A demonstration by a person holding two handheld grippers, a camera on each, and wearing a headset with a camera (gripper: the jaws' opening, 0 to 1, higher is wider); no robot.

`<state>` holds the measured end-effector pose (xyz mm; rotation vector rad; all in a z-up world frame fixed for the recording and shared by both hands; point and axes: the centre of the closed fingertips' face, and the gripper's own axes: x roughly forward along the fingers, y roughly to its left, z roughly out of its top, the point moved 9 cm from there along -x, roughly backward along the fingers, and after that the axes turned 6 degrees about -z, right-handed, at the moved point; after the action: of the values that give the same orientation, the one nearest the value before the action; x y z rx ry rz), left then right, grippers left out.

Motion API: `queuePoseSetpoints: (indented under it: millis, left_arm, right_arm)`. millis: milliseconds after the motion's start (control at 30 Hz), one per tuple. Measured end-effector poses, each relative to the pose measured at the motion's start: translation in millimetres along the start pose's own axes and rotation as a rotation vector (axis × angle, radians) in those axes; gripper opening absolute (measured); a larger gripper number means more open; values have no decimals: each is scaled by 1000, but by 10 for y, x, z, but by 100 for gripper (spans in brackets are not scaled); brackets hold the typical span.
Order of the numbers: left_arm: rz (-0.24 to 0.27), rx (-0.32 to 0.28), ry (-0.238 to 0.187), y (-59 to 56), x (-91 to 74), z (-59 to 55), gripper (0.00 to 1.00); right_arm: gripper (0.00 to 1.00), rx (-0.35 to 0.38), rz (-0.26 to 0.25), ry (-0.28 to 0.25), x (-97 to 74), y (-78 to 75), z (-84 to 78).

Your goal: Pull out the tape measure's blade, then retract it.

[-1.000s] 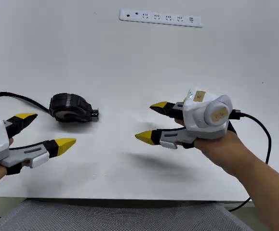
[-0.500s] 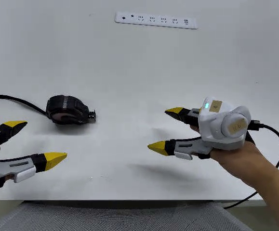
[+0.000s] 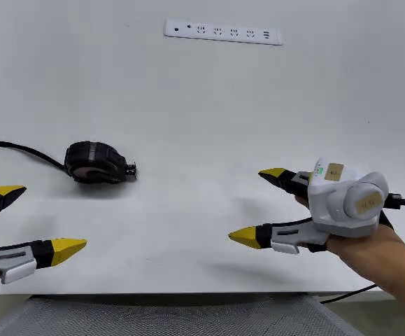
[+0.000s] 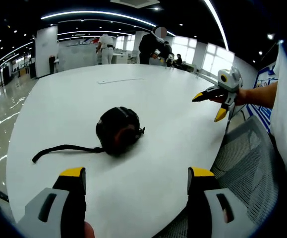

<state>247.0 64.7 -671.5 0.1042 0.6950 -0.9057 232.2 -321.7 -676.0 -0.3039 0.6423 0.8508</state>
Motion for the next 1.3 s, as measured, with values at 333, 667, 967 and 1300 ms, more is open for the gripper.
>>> queuePoseSetpoints:
  millis: [333,667,967,1300]
  left_arm:
    - [6,15,12,16,-108,-43,86]
    - [10,46,47,-3,-195,-112,91]
    - [10,43,50,20,-262,-141,95]
    - [6,60,50,1,-297,-147,99]
  right_arm:
    - [81,23,-17,12,-145,39,-104]
    - [89,35,-32,25,-260,77,-228]
    - [99,46,-52,46,-341,79,-310]
    - [99,63,-68,52,-445,77,-369]
